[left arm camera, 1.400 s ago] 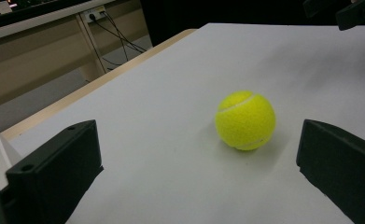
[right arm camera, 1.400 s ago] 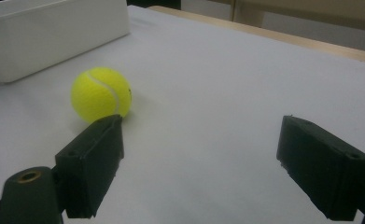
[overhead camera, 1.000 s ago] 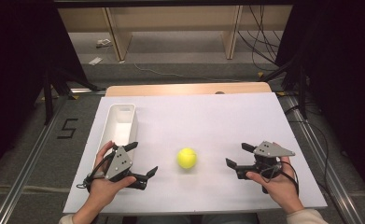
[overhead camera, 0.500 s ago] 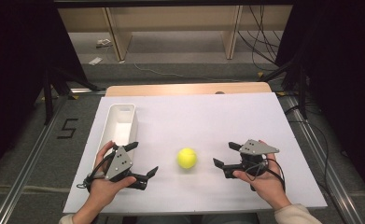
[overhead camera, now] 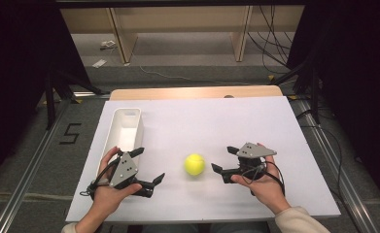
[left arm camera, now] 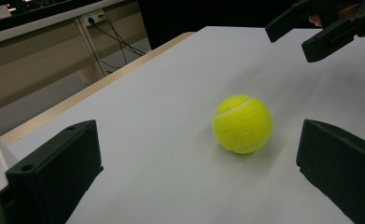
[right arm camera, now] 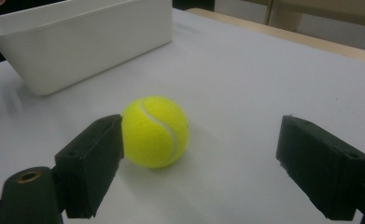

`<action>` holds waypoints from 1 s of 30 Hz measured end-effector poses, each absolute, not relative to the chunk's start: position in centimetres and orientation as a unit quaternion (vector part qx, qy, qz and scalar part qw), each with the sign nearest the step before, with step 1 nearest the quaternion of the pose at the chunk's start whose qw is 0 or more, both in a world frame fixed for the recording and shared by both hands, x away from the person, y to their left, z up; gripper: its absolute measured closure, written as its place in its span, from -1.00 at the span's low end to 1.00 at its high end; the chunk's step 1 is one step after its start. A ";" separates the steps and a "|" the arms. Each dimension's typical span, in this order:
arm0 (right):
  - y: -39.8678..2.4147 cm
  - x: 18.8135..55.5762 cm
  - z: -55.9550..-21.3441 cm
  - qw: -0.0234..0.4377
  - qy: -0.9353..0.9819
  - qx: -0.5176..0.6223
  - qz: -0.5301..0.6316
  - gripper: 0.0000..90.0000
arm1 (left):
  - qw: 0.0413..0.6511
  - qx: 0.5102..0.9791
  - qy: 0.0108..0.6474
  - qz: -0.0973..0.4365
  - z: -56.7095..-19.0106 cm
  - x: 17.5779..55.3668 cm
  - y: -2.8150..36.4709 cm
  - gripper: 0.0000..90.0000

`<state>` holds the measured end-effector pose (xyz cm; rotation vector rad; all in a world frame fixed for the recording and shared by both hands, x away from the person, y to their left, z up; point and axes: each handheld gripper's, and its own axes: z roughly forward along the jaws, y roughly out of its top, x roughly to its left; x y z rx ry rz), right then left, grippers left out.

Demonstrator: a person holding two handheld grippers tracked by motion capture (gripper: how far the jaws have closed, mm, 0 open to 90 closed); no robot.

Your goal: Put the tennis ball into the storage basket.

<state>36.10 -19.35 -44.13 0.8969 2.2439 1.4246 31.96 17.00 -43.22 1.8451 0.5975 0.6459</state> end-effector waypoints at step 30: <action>-14.7 37.8 -45.1 0.149 0.808 0.299 0.485 -0.66 | 0.521 0.771 0.248 0.270 -43.2 31.9 17.0 -1.00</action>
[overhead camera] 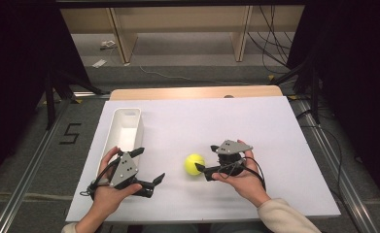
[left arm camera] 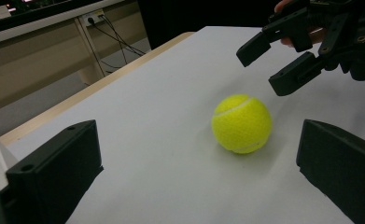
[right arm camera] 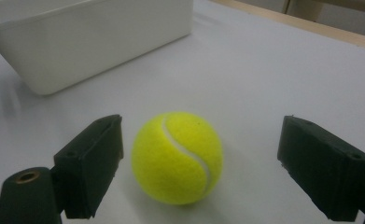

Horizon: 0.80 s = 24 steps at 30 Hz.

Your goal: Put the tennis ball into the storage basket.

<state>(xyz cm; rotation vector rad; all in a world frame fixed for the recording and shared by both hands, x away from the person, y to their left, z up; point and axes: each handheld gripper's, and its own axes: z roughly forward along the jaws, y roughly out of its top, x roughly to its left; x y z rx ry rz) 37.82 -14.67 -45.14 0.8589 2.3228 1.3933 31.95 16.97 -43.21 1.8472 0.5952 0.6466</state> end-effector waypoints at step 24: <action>-11.8 39.5 -47.6 0.125 0.828 0.297 0.458 -0.67 | 0.521 0.771 0.248 0.269 -43.2 31.9 17.0 -1.00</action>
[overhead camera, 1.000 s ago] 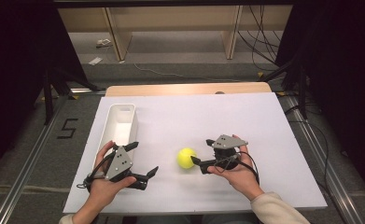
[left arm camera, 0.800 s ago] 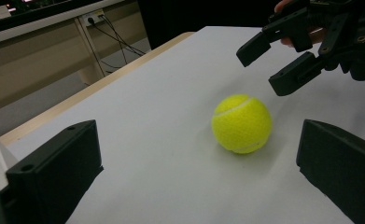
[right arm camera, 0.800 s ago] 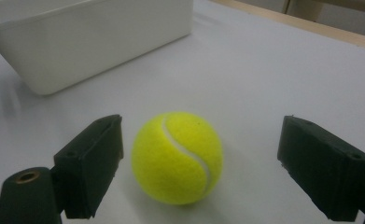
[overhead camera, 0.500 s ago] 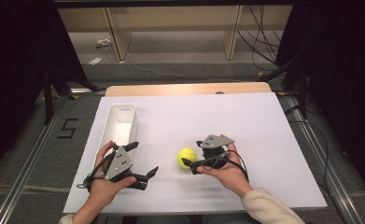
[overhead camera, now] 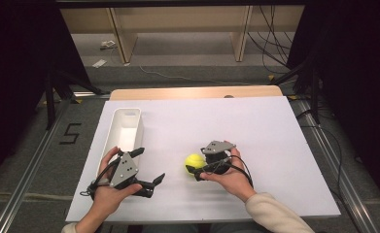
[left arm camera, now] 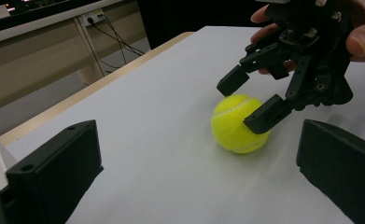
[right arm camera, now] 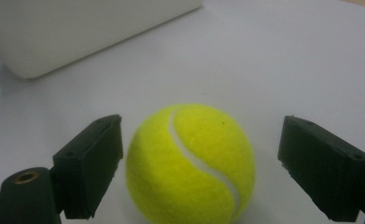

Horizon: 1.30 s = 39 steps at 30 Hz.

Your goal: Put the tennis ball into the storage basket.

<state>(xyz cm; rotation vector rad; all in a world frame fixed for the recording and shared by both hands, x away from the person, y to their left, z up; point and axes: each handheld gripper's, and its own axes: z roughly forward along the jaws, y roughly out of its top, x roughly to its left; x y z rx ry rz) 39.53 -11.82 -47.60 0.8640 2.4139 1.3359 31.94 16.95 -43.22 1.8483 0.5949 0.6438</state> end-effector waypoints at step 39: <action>-10.4 40.1 -49.2 0.105 0.843 0.297 0.437 -0.43 | 0.521 0.771 0.250 0.267 -43.3 32.0 17.0 -1.00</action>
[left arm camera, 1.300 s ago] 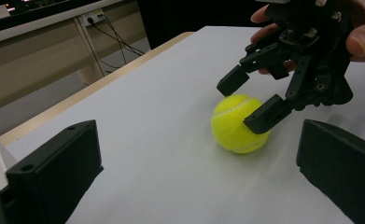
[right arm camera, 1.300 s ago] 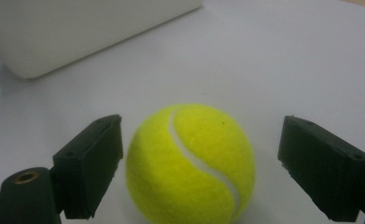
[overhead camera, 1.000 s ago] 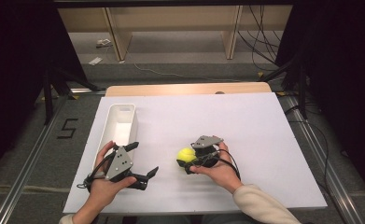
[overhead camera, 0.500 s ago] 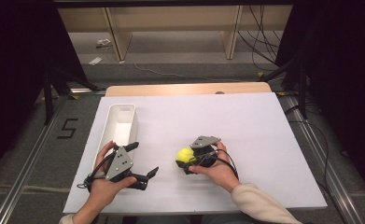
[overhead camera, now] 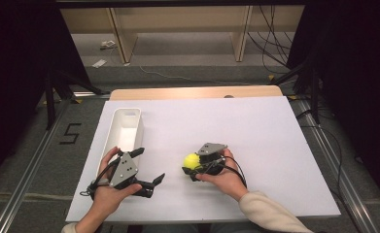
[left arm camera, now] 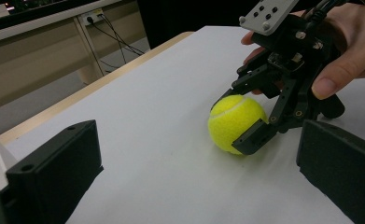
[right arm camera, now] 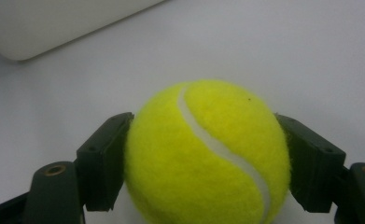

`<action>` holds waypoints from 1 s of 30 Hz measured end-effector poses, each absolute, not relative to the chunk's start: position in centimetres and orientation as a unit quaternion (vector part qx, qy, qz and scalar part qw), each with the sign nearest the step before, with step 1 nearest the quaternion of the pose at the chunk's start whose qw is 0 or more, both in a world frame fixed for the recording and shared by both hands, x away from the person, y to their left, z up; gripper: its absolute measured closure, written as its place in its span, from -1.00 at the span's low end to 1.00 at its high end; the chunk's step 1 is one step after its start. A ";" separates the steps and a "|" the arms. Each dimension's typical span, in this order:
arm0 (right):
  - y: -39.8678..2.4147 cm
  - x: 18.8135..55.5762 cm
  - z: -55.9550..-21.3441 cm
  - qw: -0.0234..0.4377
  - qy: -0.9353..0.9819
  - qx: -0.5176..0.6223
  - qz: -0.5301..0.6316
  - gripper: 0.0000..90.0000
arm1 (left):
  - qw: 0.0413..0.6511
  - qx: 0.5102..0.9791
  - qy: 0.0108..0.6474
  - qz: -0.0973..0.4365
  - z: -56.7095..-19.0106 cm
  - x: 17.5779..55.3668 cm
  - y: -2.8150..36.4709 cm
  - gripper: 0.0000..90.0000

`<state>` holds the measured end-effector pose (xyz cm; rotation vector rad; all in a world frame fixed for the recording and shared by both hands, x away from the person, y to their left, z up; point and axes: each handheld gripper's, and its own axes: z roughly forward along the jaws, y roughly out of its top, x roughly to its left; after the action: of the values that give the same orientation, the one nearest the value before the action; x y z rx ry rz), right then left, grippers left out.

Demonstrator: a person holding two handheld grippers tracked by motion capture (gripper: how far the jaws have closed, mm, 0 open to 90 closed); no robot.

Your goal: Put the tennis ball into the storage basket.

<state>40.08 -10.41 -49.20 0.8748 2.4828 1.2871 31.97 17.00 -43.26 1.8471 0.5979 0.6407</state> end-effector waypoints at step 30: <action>-10.7 40.1 -47.3 0.123 0.829 0.293 0.460 -0.41 | 0.523 0.771 0.247 0.267 -43.2 31.9 17.0 -1.00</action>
<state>40.15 -10.71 -47.32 0.8555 2.4192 1.3408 31.92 16.98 -43.19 1.8461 0.5919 0.6405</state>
